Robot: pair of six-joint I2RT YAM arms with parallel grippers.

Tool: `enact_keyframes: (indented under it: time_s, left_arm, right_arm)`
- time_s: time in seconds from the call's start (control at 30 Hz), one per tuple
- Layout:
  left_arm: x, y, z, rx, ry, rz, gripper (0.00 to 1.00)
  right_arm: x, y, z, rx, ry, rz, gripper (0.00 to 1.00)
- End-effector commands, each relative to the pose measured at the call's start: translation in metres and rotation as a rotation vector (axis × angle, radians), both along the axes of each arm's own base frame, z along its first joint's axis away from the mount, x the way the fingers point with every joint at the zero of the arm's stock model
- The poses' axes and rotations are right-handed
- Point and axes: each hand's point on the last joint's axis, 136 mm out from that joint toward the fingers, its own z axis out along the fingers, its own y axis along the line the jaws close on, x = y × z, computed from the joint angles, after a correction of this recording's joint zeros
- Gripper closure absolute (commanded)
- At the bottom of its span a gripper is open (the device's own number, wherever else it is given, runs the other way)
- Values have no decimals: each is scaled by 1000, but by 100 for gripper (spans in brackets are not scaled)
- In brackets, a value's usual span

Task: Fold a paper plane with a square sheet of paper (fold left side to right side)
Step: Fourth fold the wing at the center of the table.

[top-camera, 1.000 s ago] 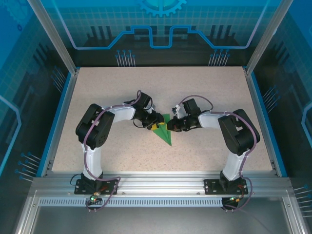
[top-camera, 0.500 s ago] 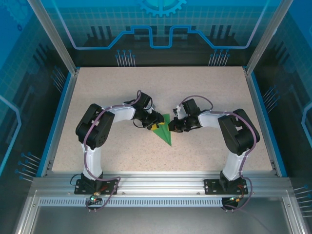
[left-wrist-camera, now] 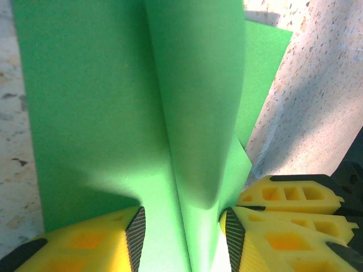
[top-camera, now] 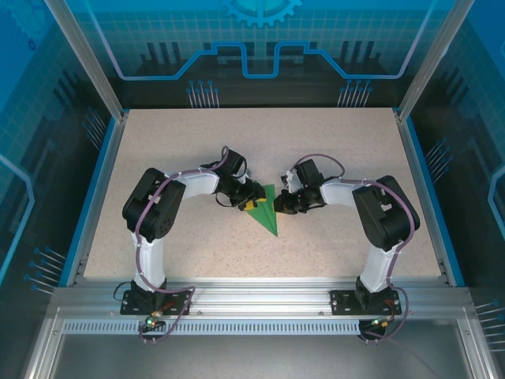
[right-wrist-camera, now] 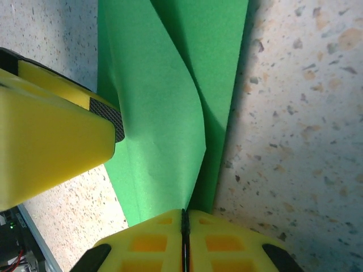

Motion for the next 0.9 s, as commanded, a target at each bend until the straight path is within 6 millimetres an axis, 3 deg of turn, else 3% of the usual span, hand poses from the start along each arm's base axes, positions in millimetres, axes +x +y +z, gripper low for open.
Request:
enact_keyframes:
  time_s: [0.0, 0.87]
  left_arm:
    - [-13, 9, -16, 69, 61, 0, 55]
    - [-12, 8, -16, 67, 62, -3, 55]
  right_arm:
    - [-1, 1, -5, -22, 11, 16, 90]
    - [-6, -4, -20, -86, 45, 30, 90]
